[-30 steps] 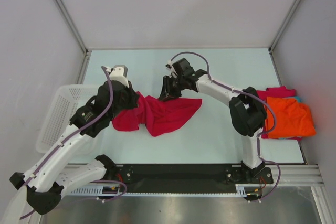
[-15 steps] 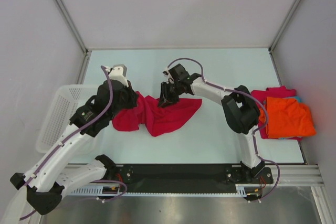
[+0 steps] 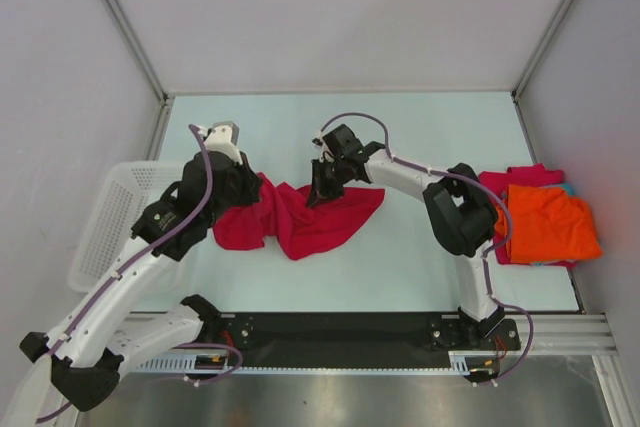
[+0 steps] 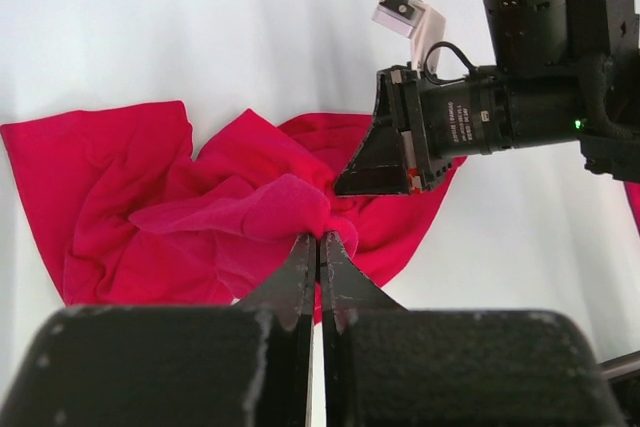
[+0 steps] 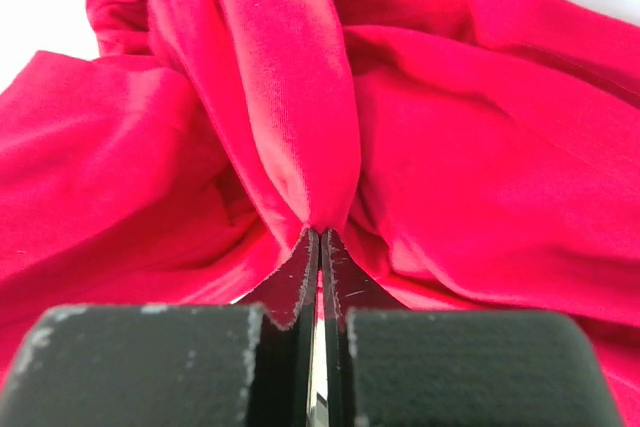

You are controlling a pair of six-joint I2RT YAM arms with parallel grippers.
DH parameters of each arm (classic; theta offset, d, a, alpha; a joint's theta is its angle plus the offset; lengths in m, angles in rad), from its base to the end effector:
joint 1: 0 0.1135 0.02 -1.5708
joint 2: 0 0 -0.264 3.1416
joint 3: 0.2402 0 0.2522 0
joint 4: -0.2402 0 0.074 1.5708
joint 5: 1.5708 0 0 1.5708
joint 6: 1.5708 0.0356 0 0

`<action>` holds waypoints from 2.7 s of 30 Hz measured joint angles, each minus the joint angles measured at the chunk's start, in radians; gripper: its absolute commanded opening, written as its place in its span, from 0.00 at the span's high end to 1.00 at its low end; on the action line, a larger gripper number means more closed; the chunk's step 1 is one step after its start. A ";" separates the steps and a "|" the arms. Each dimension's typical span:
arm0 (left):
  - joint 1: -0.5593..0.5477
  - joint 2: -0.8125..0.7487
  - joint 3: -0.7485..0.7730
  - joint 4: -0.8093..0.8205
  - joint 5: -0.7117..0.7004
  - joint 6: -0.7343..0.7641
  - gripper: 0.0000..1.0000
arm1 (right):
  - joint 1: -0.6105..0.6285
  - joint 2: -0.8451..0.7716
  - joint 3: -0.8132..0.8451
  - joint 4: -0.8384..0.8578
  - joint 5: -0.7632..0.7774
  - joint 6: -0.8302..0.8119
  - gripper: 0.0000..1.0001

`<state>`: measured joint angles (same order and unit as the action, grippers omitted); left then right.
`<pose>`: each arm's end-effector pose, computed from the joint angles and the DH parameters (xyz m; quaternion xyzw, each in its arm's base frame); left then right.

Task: Fold and stack the t-shirts
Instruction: Flatten out the tshirt

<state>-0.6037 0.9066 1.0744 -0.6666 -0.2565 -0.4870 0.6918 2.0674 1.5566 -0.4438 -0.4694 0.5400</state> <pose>0.1566 -0.0970 0.3696 -0.0155 0.8551 -0.1687 0.4901 0.3362 0.2994 0.1919 -0.1406 0.9188 0.3513 0.1127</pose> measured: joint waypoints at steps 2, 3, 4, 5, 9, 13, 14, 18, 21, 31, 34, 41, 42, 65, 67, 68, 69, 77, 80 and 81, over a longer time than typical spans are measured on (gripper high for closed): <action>0.007 -0.004 -0.002 0.001 0.002 0.001 1.00 | 0.000 -0.011 -0.014 0.000 0.018 -0.003 1.00; 0.010 -0.006 -0.003 0.001 0.003 0.002 1.00 | -0.002 -0.019 -0.019 -0.001 0.026 -0.006 1.00; 0.017 -0.008 -0.005 0.002 0.005 0.003 1.00 | -0.006 -0.028 -0.022 -0.004 0.037 -0.010 1.00; 0.023 -0.010 -0.006 0.002 0.006 0.005 1.00 | -0.008 -0.040 -0.023 -0.006 0.050 -0.015 1.00; 0.059 -0.017 -0.006 -0.002 0.023 0.019 1.00 | -0.032 -0.112 -0.023 -0.019 0.106 -0.040 1.00; 0.151 -0.030 0.005 -0.043 0.064 0.033 1.00 | -0.104 -0.204 -0.004 -0.075 0.201 -0.082 1.00; 0.178 -0.031 0.016 -0.061 0.071 0.037 1.00 | -0.128 -0.225 0.007 -0.092 0.225 -0.092 1.00; 0.307 -0.030 0.132 -0.174 0.100 0.077 1.00 | -0.267 -0.340 0.097 -0.177 0.349 -0.145 1.00; 0.365 -0.029 0.259 -0.234 0.112 0.104 1.00 | -0.357 -0.439 0.181 -0.214 0.454 -0.178 1.00; 0.407 -0.014 0.602 -0.372 0.129 0.149 1.00 | -0.434 -0.690 0.435 -0.324 0.584 -0.235 1.00; 0.408 -0.021 0.601 -0.375 0.148 0.148 1.00 | -0.440 -0.700 0.437 -0.355 0.581 -0.235 1.00; 0.410 -0.039 0.455 -0.369 0.210 0.147 1.00 | -0.455 -0.593 0.350 -0.401 0.517 -0.198 1.00; 0.410 -0.038 0.432 -0.363 0.217 0.147 1.00 | -0.457 -0.555 0.338 -0.401 0.489 -0.192 0.99; 0.411 -0.041 0.174 -0.228 0.319 0.148 0.99 | -0.364 -0.233 0.158 -0.274 0.180 -0.151 0.51; 0.411 -0.042 0.145 -0.212 0.334 0.148 1.00 | -0.355 -0.266 0.115 -0.261 0.180 -0.151 0.51; 0.411 -0.044 0.132 -0.206 0.345 0.149 1.00 | -0.352 -0.275 0.094 -0.257 0.177 -0.151 0.51; 0.411 -0.047 0.117 -0.200 0.360 0.150 1.00 | -0.351 -0.278 0.074 -0.254 0.173 -0.151 0.51; 0.410 -0.106 -0.002 -0.163 0.802 0.266 1.00 | -0.411 -0.195 0.037 -0.251 0.176 -0.150 0.52; 0.369 -0.150 -0.055 -0.185 0.930 0.296 1.00 | -0.422 -0.146 0.076 -0.251 0.183 -0.148 0.52; 0.359 -0.163 -0.061 -0.195 0.949 0.300 1.00 | -0.421 -0.132 0.089 -0.250 0.184 -0.148 0.52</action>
<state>-0.2443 0.7441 1.0130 -0.8612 0.6930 -0.1871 0.2707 1.9350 1.6455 -0.6941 -0.2852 0.3923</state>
